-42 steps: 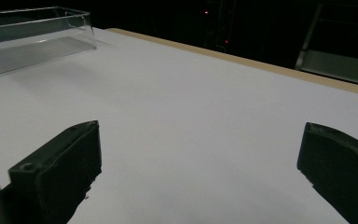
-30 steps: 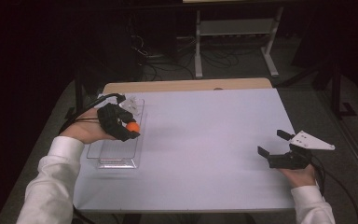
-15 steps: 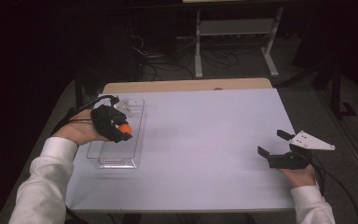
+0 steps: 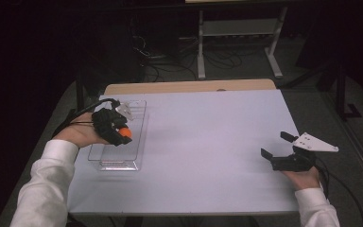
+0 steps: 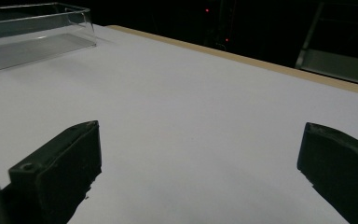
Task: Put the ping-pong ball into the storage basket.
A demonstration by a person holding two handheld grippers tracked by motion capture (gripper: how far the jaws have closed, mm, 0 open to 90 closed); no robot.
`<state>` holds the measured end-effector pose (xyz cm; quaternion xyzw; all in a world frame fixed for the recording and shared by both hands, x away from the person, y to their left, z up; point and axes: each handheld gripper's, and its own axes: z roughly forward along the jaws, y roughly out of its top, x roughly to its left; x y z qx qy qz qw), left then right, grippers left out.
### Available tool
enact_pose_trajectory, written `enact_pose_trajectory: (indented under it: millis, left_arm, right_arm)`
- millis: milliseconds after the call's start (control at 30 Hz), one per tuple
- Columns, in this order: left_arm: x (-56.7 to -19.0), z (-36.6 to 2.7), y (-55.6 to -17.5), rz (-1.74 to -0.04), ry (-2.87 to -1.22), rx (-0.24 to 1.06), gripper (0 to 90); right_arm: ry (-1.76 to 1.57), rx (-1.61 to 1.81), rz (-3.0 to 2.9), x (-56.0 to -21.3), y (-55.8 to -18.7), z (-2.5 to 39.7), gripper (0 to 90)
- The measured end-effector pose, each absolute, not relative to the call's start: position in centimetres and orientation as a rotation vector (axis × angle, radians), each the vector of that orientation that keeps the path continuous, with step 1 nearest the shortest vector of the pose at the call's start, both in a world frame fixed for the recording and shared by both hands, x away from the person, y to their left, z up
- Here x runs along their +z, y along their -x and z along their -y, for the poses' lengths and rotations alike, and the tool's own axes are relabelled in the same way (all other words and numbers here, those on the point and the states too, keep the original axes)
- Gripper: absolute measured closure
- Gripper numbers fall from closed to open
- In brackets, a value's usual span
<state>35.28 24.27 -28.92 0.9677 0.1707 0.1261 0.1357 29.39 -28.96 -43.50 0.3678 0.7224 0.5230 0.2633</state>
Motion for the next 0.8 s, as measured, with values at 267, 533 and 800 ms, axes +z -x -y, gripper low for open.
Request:
enact_pose_trajectory:
  millis: [267, 533, 800]
  left_arm:
    - [-29.5, -24.5, -35.4, -0.502, -2.798, 0.34, 50.8]
    - [-30.7, -24.3, -35.6, -0.501, -2.828, 0.305, 50.8]
    - [-31.7, -24.2, -35.8, -0.504, -2.845, 0.279, 50.8]
  right_arm:
    - [-0.993, 1.411, -1.957, -43.5, -29.4, 28.9, 0.0]
    - [-0.991, 1.41, -1.959, -43.5, -29.4, 28.9, 0.0]
    - [-0.987, 1.409, -1.965, -43.6, -29.5, 28.8, 0.0]
